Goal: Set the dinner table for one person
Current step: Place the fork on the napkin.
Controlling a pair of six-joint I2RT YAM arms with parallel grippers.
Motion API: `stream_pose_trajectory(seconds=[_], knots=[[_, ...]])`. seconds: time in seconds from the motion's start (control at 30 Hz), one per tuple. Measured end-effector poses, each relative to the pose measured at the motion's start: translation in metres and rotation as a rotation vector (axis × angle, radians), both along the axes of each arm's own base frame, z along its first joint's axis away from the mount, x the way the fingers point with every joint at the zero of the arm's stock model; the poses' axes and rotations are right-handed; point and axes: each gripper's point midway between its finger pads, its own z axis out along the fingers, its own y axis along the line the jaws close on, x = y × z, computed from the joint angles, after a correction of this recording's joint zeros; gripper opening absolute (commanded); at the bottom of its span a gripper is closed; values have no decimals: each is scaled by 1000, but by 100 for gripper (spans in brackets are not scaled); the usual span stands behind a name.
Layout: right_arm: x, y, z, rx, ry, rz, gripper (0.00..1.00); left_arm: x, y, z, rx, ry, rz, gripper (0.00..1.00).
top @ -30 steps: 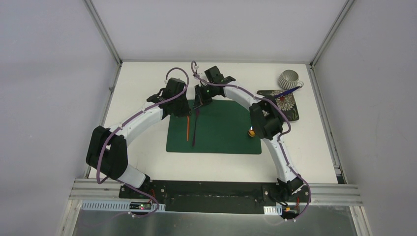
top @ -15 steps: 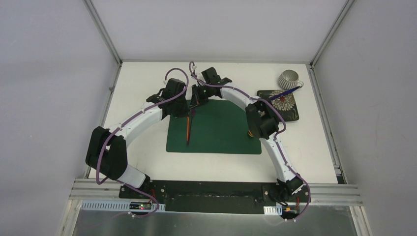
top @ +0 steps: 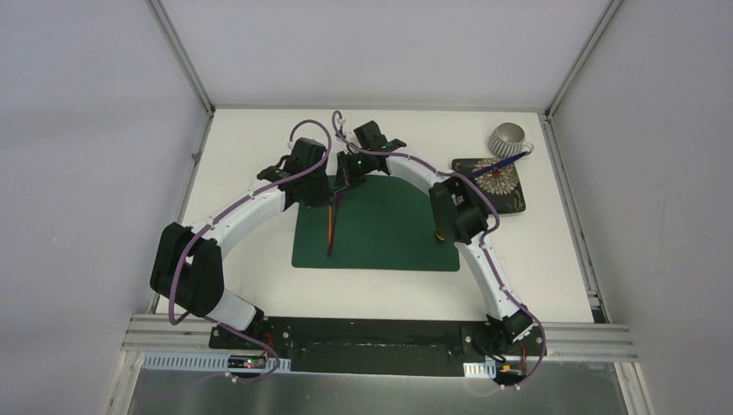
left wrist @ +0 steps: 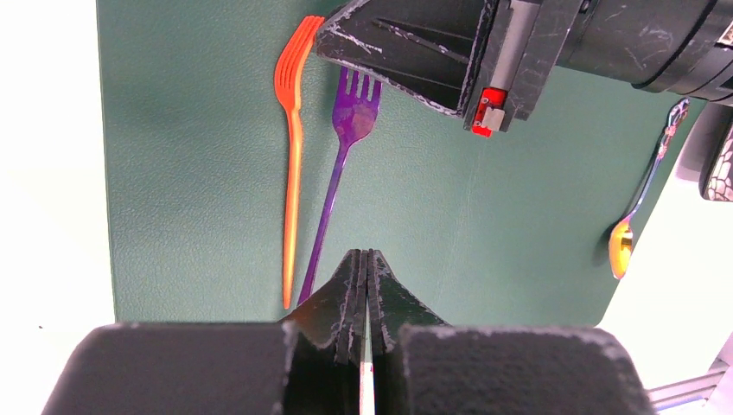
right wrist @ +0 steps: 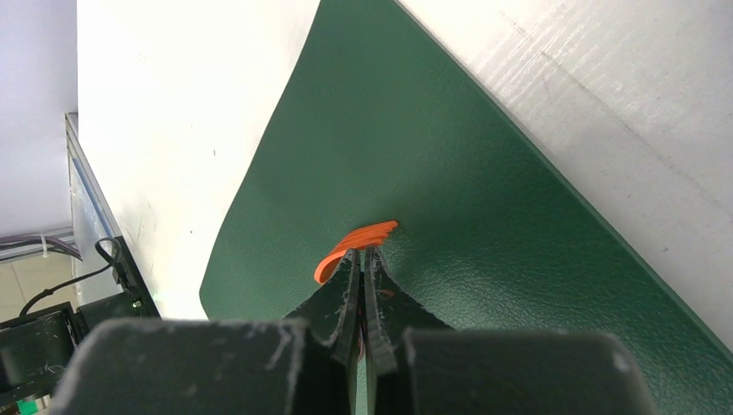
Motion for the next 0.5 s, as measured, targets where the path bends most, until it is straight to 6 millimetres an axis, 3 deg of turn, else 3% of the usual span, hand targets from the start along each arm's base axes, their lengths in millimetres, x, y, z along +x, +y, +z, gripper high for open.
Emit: stream_pose_trajectory(seconds=[0.4,0.47,0.5], knots=[[-1,3,-8,10,16,4,0,0,0,0,1,2,-1,0],[-1,3,-11,7,22,4,7,0,0,0,1,2,-1,0],[-1,2,-13,6,25,5,15,0,0,0,1,2,-1,0]])
